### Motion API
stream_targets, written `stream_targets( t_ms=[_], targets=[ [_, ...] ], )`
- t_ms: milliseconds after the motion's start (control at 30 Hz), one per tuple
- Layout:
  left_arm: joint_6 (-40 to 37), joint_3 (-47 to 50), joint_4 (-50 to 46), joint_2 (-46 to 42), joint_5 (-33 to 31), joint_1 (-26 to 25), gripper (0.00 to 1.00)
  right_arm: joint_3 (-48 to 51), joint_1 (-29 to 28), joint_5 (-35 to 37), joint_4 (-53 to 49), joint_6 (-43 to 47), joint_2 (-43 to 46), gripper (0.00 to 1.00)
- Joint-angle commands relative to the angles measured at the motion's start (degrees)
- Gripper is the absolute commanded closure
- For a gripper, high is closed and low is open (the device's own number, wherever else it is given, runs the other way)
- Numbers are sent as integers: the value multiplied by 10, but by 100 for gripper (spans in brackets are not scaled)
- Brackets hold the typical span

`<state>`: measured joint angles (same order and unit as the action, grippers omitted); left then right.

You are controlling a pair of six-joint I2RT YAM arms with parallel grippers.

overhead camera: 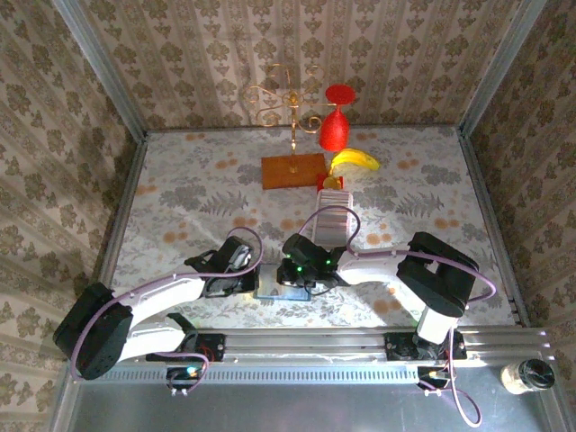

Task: Put the credit cards into the card holder
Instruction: Insert the credit card into the card slot, then flip over the card slot in the card holder.

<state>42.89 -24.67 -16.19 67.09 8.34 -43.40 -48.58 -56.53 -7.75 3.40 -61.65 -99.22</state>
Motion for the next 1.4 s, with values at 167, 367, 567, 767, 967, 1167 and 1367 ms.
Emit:
stream_targets(
  t_ms=[167, 367, 567, 767, 967, 1167, 1367],
  targets=[
    [10, 20, -8, 2, 39, -4, 92, -26, -17, 7, -26, 0, -36, 98],
    [13, 21, -13, -2, 34, -4, 92, -31, -18, 19, -49, 8, -28, 79],
    [15, 24, -14, -3, 29, -4, 92, -18, -18, 47, -99, 20, 18, 70],
    [16, 25, -11, -3, 30, -5, 90, -1, -19, 72, -147, 25, 62, 66],
    [16, 25, -9, 0, 31, -4, 89, 21, -24, 82, -157, 9, 80, 64],
    [17, 29, -8, -1, 32, -5, 89, 20, -33, 92, -166, 0, 68, 61],
    [17, 31, -14, -7, 29, -5, 89, 11, -41, 113, -197, -8, 56, 54]
  ],
)
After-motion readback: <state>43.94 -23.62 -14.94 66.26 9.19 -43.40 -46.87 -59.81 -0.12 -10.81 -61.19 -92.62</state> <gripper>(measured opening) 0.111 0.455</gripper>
